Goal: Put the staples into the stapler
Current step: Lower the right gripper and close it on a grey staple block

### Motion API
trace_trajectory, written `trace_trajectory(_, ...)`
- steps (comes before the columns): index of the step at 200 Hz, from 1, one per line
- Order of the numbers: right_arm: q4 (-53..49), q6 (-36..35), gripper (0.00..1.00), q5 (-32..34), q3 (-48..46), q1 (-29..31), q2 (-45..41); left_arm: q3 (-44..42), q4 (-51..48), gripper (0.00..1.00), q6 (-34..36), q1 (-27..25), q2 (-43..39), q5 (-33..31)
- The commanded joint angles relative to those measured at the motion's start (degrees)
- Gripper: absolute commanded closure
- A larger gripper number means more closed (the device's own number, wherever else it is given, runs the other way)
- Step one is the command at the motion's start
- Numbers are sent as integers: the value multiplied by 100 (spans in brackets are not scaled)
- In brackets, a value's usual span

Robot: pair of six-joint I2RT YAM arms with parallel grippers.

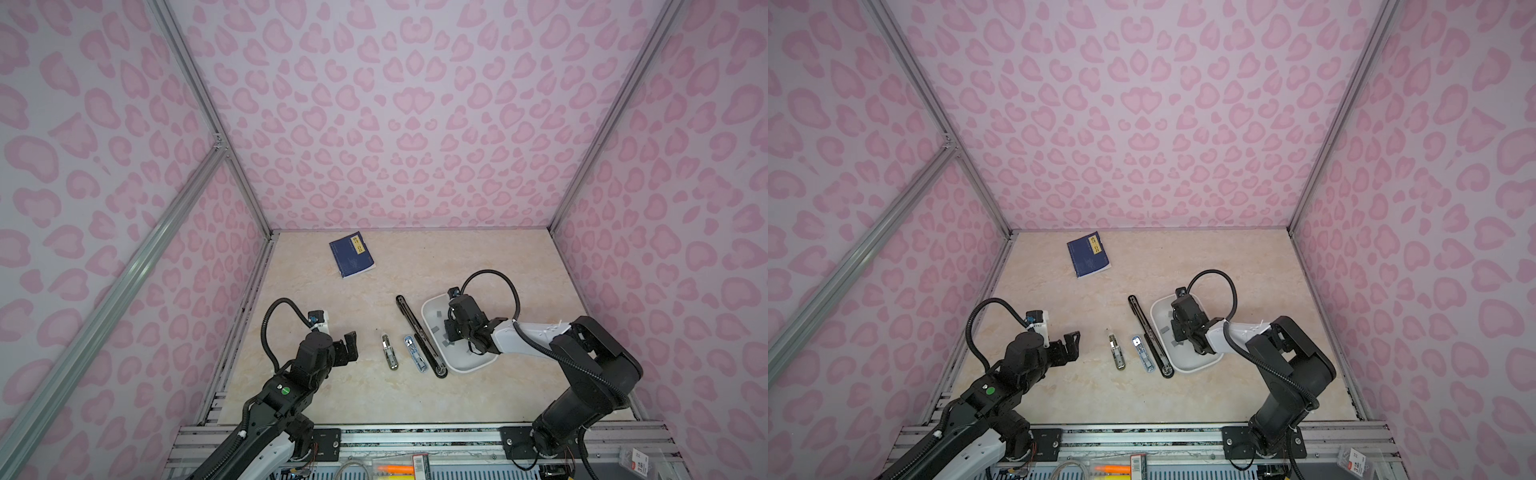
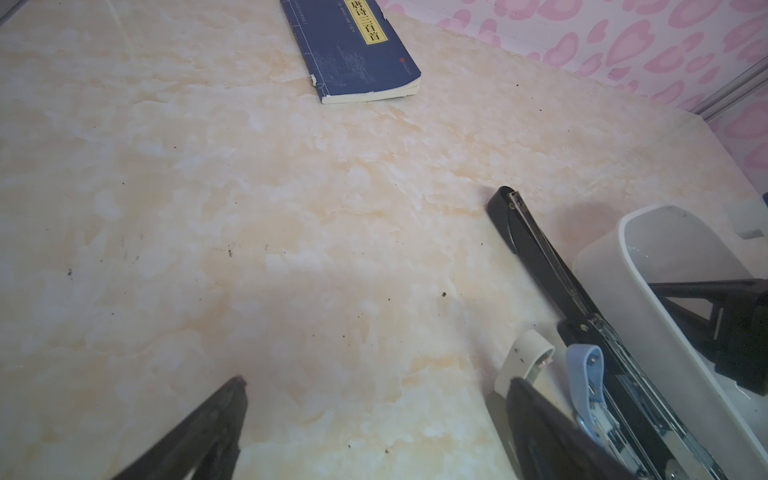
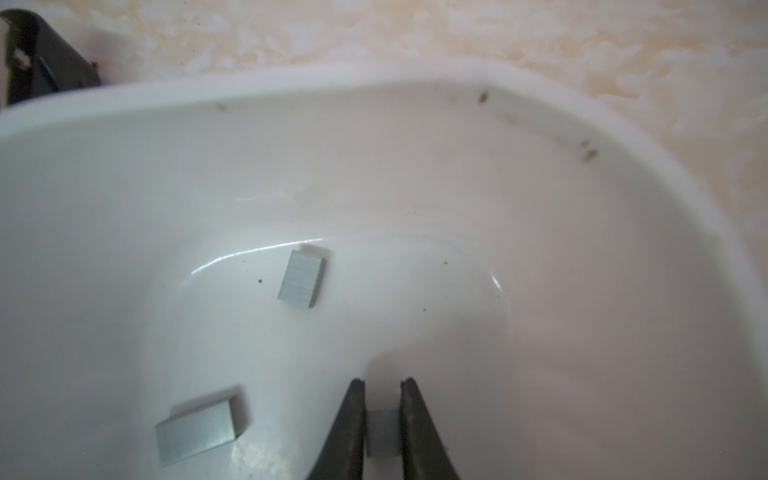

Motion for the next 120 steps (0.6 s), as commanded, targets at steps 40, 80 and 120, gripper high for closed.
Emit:
trace_trajectory(40,-86,61,85,33,17,-12,-22,-17,177,2,26,3,-27,-23)
trace_trajectory(80,-146,114,86,36,20,-15,-238,-24,189,2,26,3,-55,-14)
trace_trajectory(120,-335,200,87,-5,37,27,-631,-75,186,2,18,3,-126,-7)
